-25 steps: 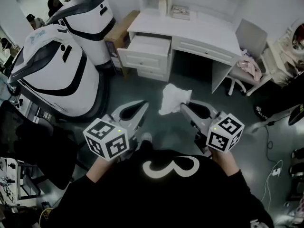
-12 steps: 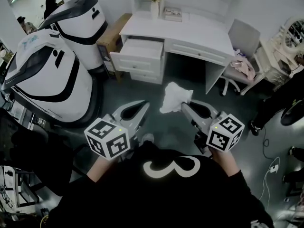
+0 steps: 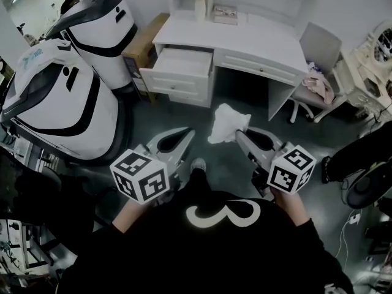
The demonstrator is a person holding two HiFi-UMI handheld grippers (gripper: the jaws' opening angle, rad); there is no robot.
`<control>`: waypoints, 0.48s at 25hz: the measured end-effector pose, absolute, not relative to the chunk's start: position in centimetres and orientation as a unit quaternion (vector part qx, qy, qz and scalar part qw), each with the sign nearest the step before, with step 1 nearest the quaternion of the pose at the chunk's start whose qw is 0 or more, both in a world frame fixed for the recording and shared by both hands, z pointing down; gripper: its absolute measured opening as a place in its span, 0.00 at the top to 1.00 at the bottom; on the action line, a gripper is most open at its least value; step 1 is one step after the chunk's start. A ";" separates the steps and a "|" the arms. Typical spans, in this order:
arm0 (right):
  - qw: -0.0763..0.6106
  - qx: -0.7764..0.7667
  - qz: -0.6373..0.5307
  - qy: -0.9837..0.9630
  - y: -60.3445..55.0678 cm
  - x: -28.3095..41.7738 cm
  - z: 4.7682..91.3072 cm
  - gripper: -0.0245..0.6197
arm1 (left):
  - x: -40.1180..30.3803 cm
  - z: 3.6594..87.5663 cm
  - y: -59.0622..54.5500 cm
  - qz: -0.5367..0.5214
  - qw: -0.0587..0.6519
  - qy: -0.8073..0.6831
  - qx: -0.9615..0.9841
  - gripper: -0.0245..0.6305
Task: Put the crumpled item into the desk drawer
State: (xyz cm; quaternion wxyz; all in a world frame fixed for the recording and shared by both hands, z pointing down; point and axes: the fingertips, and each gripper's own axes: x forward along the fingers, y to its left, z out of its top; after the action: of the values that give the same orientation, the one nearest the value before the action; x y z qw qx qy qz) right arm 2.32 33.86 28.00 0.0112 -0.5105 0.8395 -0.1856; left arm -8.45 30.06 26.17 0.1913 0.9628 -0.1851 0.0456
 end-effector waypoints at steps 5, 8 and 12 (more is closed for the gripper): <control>0.016 -0.511 -0.197 0.837 29.8 4.0 29.1 0.90 | -6.6 27.3 26.1 0.060 0.197 -0.184 0.961 0.95; 0.018 -0.514 -0.207 0.832 26.7 5.6 29.6 0.90 | -5.0 27.9 23.0 0.070 0.205 -0.180 0.960 0.95; 0.017 -0.518 -0.225 0.825 21.8 7.7 30.8 0.90 | -2.7 28.8 17.7 0.083 0.216 -0.173 0.957 0.95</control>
State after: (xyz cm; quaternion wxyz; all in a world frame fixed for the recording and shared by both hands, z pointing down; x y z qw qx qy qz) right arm 7.68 21.82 30.77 0.0166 -0.5179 0.8251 -0.2253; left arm -2.74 17.71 28.82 0.2157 0.9573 -0.1733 0.0832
